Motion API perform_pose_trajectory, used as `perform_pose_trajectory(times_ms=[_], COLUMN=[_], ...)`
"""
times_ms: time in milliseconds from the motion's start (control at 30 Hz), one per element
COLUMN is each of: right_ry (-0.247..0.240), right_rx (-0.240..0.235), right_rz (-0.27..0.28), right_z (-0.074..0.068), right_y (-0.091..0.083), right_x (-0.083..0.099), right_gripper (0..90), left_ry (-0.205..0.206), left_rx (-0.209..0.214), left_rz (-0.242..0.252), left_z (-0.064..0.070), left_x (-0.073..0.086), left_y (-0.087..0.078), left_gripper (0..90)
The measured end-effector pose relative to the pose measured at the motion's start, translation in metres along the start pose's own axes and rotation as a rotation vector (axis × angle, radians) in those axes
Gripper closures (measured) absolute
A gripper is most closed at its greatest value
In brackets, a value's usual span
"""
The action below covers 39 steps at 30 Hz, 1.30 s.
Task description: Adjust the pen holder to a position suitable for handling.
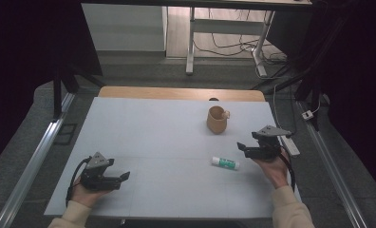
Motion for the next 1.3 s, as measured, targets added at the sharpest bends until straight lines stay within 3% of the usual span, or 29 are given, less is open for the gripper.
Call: perform_pose_trajectory(times_ms=[367, 867, 1133, 1300], right_ry=[-0.001, 0.042, 0.065, 0.078], right_rx=[0.013, 0.021, 0.023, 0.024], right_rz=[0.011, -0.010, -0.021, -0.027], right_z=[0.002, 0.018, 0.024, 0.029], right_y=[0.010, 0.032, 0.043, 0.051], right_x=[-0.019, -0.036, -0.043, -0.045], right_gripper=[23.5, 27.8, 32.8, 42.7], left_ry=[0.005, 0.007, 0.006, 0.012], left_rx=[0.002, 0.001, 0.003, 0.006], left_rz=[-0.003, -0.011, -0.014, -0.012], left_z=[0.001, 0.000, 0.001, 0.002], left_x=[0.000, 0.000, 0.001, 0.000], left_y=[0.001, 0.001, 0.002, 0.003], left_gripper=[16.2, 16.2, 16.3, 16.3])
Point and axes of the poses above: each handheld gripper's, and its own axes: y roughly forward along the jaws, x roughly out of its underside, z roughly to its right, the point moved 4 cm from there along y, roughly forward along the jaws, and after that the axes turned 2 degrees about y, right-handed, at the moved point
